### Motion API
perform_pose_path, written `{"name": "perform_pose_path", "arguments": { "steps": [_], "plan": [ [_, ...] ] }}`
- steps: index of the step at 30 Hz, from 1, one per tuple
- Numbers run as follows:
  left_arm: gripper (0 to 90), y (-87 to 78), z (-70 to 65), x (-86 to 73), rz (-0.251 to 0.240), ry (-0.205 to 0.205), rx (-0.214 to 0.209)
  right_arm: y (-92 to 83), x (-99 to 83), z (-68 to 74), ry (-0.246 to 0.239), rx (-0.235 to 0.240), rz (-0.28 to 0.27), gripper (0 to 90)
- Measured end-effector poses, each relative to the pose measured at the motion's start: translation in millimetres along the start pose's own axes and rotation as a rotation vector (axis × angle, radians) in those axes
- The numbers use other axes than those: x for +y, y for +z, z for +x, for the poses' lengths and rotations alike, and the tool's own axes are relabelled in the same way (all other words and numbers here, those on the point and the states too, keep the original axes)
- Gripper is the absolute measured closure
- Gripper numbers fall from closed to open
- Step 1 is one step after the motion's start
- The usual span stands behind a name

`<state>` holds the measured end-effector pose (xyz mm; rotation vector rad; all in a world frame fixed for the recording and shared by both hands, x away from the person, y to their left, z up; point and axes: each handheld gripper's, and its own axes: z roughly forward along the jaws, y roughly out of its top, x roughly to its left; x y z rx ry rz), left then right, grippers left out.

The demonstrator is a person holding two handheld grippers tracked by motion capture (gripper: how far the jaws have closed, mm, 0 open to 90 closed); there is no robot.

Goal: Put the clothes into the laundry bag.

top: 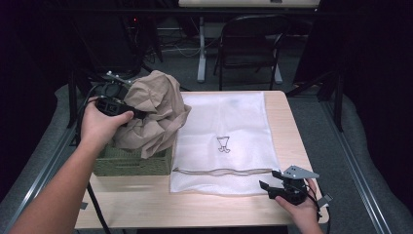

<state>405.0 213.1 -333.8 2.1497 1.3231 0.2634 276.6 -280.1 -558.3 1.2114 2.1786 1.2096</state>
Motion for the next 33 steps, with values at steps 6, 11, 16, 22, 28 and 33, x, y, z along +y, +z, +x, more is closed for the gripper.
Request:
{"name": "perform_pose_path", "arguments": {
  "steps": [6, 11, 16, 22, 28, 33],
  "plan": [
    [66.0, 3.9, -8.1, -3.4, -0.002, 0.019, -0.02, -0.8, 4.5, 4.4, 0.008, 0.061, -0.015, 42.2],
    [66.0, 4.7, -13.6, -5.8, -0.003, 0.037, -0.032, -0.9, 14.3, 15.4, -0.037, 0.092, -0.021, 48.3],
    [66.0, 4.0, -18.5, -8.0, -0.001, 0.054, -0.04, 5.2, 23.2, 21.7, -0.076, 0.083, 0.016, 52.6],
    [66.0, 4.5, -20.9, -10.0, 0.001, 0.063, -0.042, 18.1, 30.9, 24.8, -0.133, 0.105, 0.054, 58.2],
    [66.0, 7.7, -23.0, -12.9, 0.004, 0.066, -0.048, 33.6, 42.8, 27.3, -0.145, 0.126, 0.072, 58.1],
    [66.0, 9.8, -24.2, -13.9, 0.007, 0.074, -0.057, 45.8, 53.0, 32.4, -0.155, 0.137, 0.072, 56.8]
  ]
}}
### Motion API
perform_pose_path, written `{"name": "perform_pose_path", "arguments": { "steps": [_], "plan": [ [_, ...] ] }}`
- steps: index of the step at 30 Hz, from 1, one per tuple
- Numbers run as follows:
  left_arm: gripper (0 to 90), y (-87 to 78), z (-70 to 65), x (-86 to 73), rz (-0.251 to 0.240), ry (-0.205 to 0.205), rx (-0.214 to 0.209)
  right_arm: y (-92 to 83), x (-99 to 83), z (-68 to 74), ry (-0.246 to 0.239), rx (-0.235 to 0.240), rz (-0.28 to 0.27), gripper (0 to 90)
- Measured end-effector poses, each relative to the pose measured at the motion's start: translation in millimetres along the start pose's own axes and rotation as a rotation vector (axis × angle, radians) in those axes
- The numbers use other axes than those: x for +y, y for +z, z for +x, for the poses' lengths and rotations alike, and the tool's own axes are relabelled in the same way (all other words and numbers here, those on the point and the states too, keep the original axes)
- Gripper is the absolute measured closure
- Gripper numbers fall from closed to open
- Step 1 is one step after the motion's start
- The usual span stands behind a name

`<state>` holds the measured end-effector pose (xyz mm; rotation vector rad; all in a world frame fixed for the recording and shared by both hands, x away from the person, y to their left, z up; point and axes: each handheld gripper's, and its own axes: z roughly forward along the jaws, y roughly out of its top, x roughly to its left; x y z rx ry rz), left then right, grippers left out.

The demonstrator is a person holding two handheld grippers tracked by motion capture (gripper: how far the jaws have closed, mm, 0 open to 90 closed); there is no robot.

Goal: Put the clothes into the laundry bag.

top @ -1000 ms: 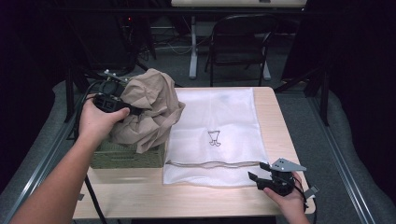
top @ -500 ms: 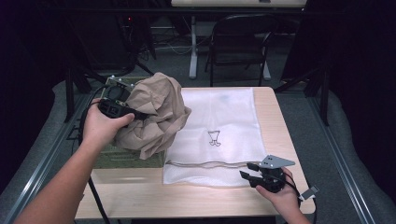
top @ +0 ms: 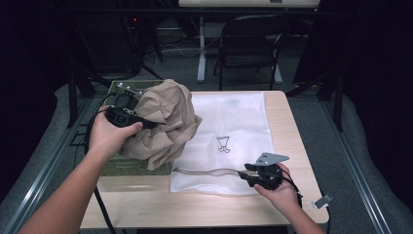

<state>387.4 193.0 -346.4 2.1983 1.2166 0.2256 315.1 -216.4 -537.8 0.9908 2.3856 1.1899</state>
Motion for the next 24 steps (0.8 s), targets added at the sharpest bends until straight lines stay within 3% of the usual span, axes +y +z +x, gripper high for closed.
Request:
{"name": "perform_pose_path", "arguments": {
  "steps": [11, 24],
  "plan": [
    [66.0, 2.8, -3.7, -3.6, 0.002, 0.008, -0.015, 26.4, 14.4, 4.5, -0.048, 0.026, 0.051, 64.7],
    [66.0, 6.1, -10.7, -2.2, 0.011, 0.034, -0.028, 56.1, 22.1, 11.0, -0.119, 0.027, 0.095, 66.0]
  ]
}}
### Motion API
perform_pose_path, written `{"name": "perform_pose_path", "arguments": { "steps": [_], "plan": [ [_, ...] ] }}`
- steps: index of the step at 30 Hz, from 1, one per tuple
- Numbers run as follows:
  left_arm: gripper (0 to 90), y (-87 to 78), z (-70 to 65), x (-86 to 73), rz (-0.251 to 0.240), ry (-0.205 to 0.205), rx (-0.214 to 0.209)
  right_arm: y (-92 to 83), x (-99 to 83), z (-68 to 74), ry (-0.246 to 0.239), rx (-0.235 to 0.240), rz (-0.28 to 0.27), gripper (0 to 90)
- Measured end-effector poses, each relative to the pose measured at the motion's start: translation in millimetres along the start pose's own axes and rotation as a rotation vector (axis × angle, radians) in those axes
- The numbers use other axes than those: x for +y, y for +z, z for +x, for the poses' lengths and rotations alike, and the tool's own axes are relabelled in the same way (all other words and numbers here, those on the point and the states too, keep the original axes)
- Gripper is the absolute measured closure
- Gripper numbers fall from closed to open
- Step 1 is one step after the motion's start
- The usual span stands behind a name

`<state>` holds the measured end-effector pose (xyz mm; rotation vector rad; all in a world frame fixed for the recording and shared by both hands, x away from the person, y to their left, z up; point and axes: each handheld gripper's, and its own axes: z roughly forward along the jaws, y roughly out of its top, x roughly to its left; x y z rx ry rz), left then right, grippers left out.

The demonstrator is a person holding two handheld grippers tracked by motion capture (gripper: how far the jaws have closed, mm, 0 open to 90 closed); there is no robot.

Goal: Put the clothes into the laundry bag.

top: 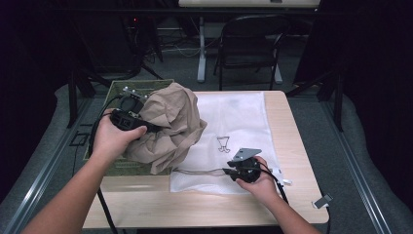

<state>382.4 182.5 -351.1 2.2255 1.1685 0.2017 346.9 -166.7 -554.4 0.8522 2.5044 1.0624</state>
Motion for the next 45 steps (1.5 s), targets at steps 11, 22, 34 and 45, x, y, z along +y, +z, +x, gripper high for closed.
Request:
{"name": "perform_pose_path", "arguments": {
  "steps": [11, 22, 34, 45],
  "plan": [
    [66.0, 1.0, -2.4, 1.9, 0.002, 0.006, -0.004, 12.9, -1.7, 1.4, -0.007, -0.016, 0.029, 57.8],
    [66.0, 2.0, -2.3, 2.9, 0.001, 0.005, -0.005, 20.7, -1.4, 3.3, -0.034, -0.023, 0.089, 55.5],
    [65.9, 1.5, -1.4, 1.6, 0.002, 0.0, -0.004, 23.6, -1.5, 4.9, -0.05, -0.026, 0.097, 57.8],
    [65.9, 3.8, 0.6, -1.3, 0.004, -0.004, -0.008, 24.0, -0.5, 2.6, -0.014, -0.002, 0.093, 73.8]
  ]
}}
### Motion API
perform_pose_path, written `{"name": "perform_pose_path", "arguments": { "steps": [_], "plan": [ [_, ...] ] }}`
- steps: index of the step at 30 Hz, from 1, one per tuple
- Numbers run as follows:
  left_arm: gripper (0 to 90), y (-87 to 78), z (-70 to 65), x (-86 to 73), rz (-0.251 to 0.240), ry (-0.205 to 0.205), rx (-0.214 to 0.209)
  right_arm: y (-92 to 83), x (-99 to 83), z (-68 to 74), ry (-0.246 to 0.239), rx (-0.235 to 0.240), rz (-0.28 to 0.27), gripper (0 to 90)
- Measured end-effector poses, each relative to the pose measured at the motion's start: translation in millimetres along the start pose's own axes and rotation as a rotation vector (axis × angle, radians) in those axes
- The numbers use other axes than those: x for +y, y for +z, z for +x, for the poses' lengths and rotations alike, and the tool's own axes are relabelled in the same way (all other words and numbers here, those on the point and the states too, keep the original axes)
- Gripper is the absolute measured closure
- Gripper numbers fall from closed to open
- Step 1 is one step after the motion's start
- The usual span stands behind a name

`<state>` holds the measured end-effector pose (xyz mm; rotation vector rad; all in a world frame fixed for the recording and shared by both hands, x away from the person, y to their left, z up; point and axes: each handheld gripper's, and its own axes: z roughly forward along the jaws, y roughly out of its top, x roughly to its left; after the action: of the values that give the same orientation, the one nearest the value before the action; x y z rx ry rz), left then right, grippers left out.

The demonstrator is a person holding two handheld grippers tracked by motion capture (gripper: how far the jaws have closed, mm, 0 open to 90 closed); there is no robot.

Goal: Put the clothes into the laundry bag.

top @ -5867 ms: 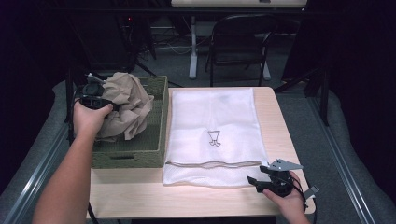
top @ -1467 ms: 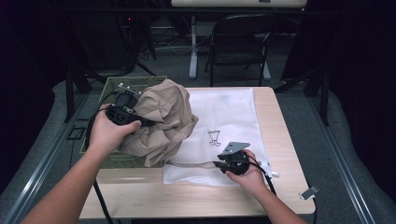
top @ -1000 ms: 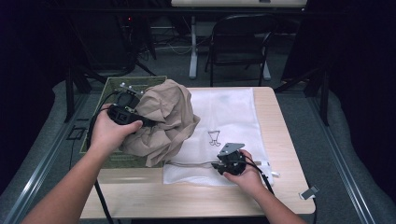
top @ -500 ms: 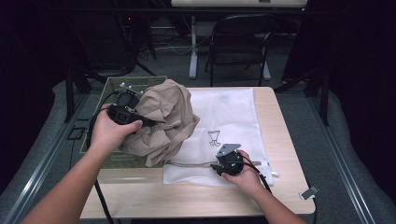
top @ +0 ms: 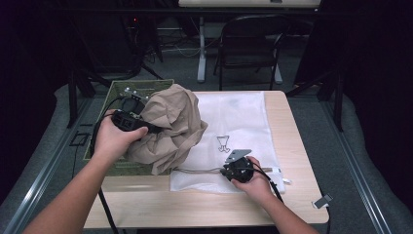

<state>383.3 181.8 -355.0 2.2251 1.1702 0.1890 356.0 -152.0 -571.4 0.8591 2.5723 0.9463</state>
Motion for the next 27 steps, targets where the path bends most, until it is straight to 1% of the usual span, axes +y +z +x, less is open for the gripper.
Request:
{"name": "perform_pose_path", "arguments": {
  "steps": [1, 3, 7, 11, 13, 16, 17, 18, 19, 22, 24, 27],
  "plan": [
    [65.9, 0.1, 0.0, -0.3, 0.0, -0.001, 0.0, -0.5, 0.3, -0.9, -0.004, 0.003, 0.005, 75.3],
    [65.9, 0.1, 0.2, -0.8, 0.002, 0.001, -0.001, -0.1, 0.0, -1.5, 0.01, 0.016, -0.006, 77.4],
    [65.9, 0.6, 0.3, -1.4, 0.004, 0.0, -0.001, -0.7, 0.6, -1.5, 0.002, 0.015, -0.005, 82.9],
    [65.9, 0.9, 0.1, -1.6, 0.003, 0.0, -0.001, -0.8, 1.0, -1.0, -0.012, 0.019, -0.003, 85.6],
    [65.9, 0.9, -0.3, -1.6, 0.003, 0.0, -0.001, -0.8, 1.4, -1.0, -0.013, 0.017, -0.002, 86.3],
    [66.0, 1.0, -0.9, -2.0, 0.002, 0.001, -0.004, -2.9, 3.0, -1.6, -0.03, 0.008, 0.017, 86.9],
    [65.9, 0.9, -1.1, -2.1, 0.003, 0.004, -0.005, -1.8, 3.1, -0.9, -0.023, 0.018, 0.004, 87.0],
    [66.0, 0.9, -1.3, -2.4, 0.002, 0.003, -0.007, -3.0, 4.2, -1.0, -0.032, 0.006, 0.013, 87.1],
    [65.9, 0.9, -1.6, -2.9, -0.003, 0.001, -0.008, -3.0, 4.9, -0.7, -0.03, 0.013, 0.011, 87.1],
    [66.0, 0.2, -2.0, -4.2, -0.005, 0.002, -0.011, -5.7, 7.9, -0.5, -0.033, 0.009, 0.009, 87.2],
    [66.0, -0.2, -2.3, -5.6, -0.007, -0.001, -0.012, -7.7, 9.8, -0.9, -0.036, 0.01, -0.003, 87.2],
    [66.0, -0.9, -2.1, -7.7, -0.01, -0.003, -0.014, -11.7, 13.7, -1.7, -0.047, -0.002, -0.013, 87.2]
  ]
}}
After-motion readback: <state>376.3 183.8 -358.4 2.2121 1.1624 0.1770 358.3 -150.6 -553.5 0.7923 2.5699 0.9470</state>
